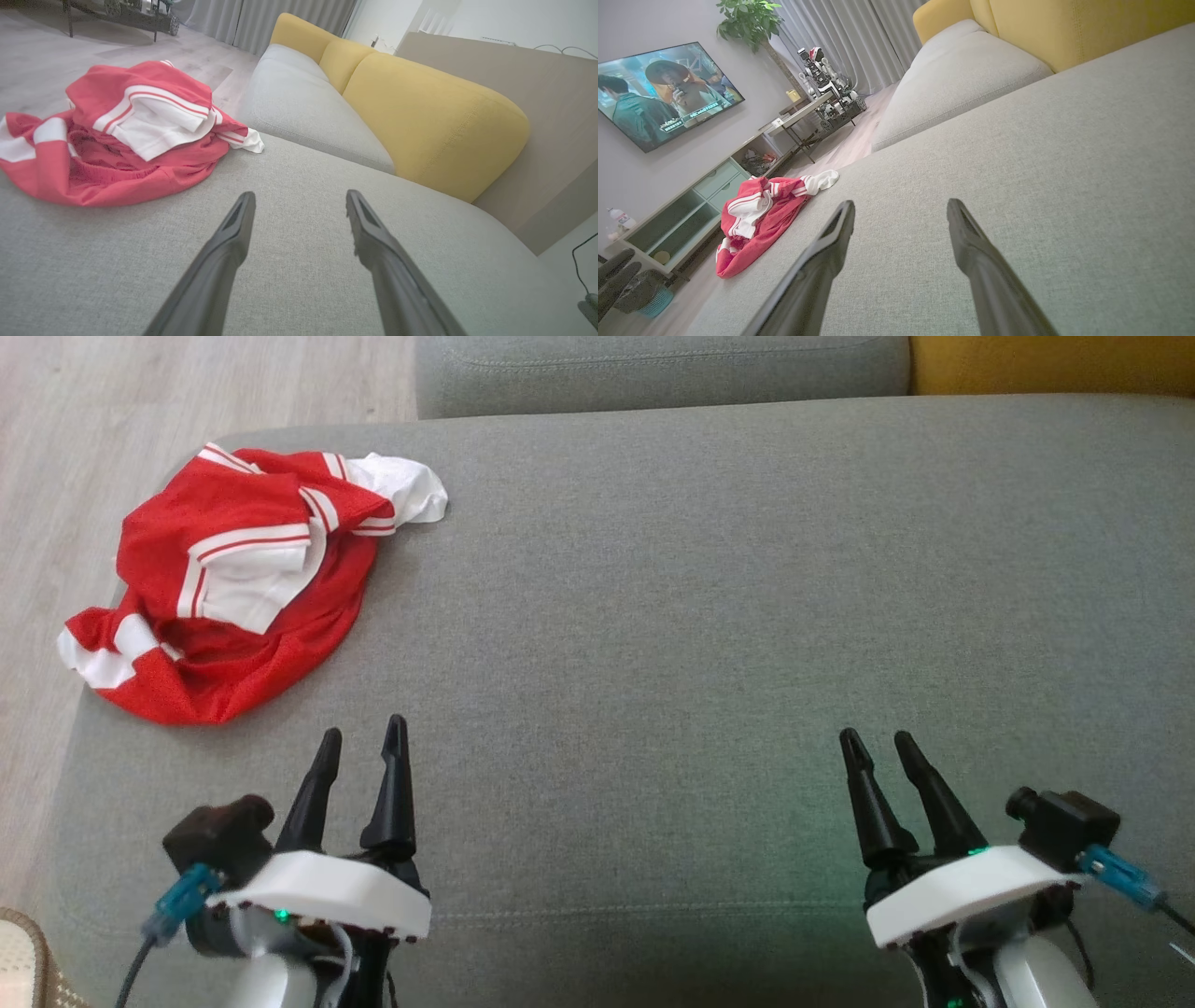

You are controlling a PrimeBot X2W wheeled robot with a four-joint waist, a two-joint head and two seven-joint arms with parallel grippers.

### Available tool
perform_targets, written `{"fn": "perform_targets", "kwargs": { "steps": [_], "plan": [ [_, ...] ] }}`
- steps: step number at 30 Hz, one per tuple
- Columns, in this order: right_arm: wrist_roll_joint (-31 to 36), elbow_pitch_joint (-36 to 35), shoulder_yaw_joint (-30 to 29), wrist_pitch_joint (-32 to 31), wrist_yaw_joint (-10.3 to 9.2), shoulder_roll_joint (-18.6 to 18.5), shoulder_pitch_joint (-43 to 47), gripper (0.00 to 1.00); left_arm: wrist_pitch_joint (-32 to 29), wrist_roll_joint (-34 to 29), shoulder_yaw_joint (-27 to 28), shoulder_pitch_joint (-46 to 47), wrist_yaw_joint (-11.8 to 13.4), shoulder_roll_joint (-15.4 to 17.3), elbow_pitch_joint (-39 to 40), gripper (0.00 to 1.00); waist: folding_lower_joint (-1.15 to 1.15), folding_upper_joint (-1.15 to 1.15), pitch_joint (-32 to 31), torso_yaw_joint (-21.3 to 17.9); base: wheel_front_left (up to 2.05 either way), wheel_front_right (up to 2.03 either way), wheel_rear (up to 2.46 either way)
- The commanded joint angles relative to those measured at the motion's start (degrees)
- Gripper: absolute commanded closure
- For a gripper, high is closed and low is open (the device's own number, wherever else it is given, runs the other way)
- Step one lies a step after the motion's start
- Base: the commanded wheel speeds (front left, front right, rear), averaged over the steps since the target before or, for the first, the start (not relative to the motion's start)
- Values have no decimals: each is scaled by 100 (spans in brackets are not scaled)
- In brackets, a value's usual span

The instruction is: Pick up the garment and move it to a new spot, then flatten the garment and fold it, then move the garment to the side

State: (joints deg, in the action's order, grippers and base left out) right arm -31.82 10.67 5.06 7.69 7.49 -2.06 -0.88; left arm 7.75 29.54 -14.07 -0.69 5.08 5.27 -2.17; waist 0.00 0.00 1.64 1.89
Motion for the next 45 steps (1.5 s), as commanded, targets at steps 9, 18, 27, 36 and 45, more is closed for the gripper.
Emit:
{"fn": "perform_targets", "kwargs": {
  "steps": [9,18,27,36,45],
  "plan": [
    [722,-329,128,242,0,-61,-390,0,240,-861,-202,369,208,219,445,0,0,0,24,12,0,0,0],
    [1198,-281,148,395,0,-67,-380,0,391,-1405,-407,324,317,268,472,0,0,0,0,14,0,0,0],
    [1620,-227,217,530,0,-73,-396,0,526,-1813,-354,247,142,182,389,0,0,0,-7,29,0,0,0],
    [2167,-212,282,683,0,-80,-419,0,676,-2407,-185,156,-140,-2,323,0,0,0,-16,49,0,0,0],
    [2389,-154,226,731,0,-82,-440,0,725,-2670,16,108,-405,-147,153,0,0,0,-21,38,0,0,0]
  ]
}}
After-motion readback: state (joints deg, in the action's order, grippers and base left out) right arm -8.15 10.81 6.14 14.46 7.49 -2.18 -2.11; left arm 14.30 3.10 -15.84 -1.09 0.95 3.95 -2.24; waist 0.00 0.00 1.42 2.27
